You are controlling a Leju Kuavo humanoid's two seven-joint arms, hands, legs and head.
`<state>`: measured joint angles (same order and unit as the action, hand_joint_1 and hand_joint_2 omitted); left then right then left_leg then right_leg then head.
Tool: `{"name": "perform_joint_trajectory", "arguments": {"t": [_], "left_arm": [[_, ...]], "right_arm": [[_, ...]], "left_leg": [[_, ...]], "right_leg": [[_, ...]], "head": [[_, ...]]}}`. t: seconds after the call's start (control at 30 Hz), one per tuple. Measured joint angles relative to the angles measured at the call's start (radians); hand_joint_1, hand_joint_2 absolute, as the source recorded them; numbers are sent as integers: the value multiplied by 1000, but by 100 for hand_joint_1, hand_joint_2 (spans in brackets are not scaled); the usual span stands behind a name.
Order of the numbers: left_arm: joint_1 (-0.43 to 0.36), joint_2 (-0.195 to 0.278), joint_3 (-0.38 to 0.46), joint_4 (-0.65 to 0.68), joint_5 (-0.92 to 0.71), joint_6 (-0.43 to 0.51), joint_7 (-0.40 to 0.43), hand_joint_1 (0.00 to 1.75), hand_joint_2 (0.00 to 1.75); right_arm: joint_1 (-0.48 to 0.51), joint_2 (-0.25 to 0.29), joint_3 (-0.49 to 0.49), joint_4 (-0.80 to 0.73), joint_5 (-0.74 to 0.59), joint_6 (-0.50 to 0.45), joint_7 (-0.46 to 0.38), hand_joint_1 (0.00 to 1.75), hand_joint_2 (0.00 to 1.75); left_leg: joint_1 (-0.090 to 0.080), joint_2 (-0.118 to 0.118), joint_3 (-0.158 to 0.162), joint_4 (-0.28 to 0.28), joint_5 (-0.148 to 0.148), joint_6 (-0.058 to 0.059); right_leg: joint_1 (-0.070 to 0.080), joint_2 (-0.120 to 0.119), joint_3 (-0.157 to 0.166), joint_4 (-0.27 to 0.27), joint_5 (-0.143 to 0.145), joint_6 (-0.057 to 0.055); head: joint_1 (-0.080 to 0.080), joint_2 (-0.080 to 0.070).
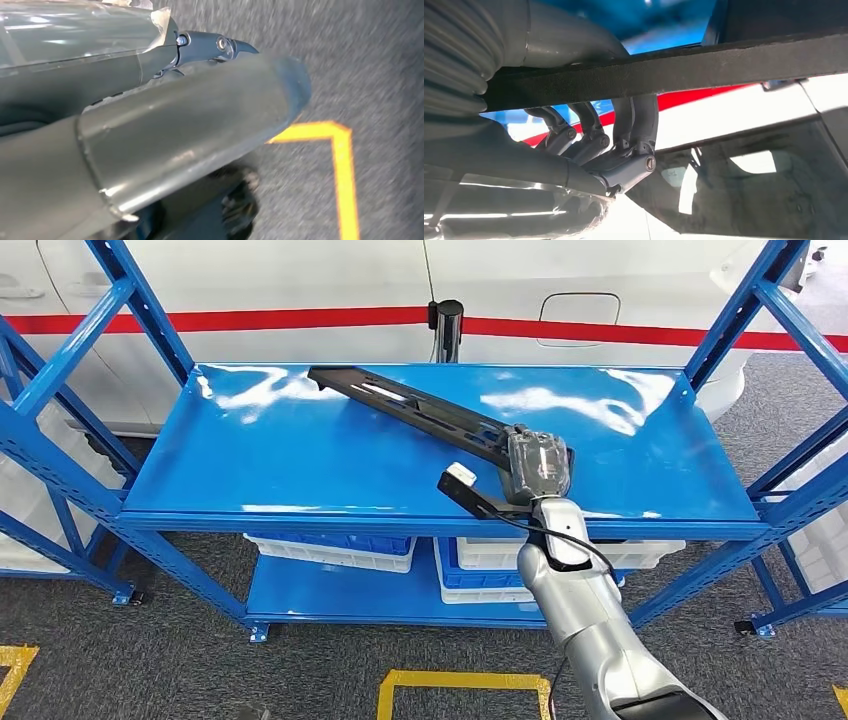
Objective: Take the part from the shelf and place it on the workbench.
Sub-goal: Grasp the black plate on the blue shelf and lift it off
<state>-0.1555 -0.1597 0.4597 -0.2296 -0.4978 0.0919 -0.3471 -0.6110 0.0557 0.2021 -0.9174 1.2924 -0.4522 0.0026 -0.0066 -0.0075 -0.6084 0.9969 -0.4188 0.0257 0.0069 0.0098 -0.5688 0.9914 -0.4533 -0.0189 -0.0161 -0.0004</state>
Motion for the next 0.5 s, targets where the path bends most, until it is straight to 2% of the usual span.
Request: {"name": "perform_joint_trajectory", "arguments": {"t": [0.13, 0.27, 0.4, 0.5], "left_arm": [[-1, -3, 28, -2, 34, 87, -130, 0, 0], [-5, -4, 62, -3, 69, 61, -214, 0, 0], [-11, -7, 76, -3, 73, 56, -241, 0, 175], [-15, -10, 78, -3, 61, 65, -246, 0, 175]], "right_arm": [[44, -2, -1, -149, -88, -1, -43, 175, 175], [90, -14, -1, -366, -163, 2, -74, 175, 175], [110, -35, -1, -542, -212, -3, -99, 175, 175], [119, -59, 1, -642, -239, -20, -122, 175, 175]], "left_leg": [[0, 0, 0, 0, 0, 0], [0, 0, -1, 0, 0, 0], [0, 0, -1, 0, 0, 0], [0, 0, -1, 0, 0, 0]], "right_leg": [[0, 0, -1, 0, 0, 0], [0, 0, -2, 0, 0, 0], [0, 0, -2, 0, 0, 0], [0, 0, -2, 0, 0, 0]], "head": [[0, 0], [0, 0], [0, 0], [0, 0]]}}
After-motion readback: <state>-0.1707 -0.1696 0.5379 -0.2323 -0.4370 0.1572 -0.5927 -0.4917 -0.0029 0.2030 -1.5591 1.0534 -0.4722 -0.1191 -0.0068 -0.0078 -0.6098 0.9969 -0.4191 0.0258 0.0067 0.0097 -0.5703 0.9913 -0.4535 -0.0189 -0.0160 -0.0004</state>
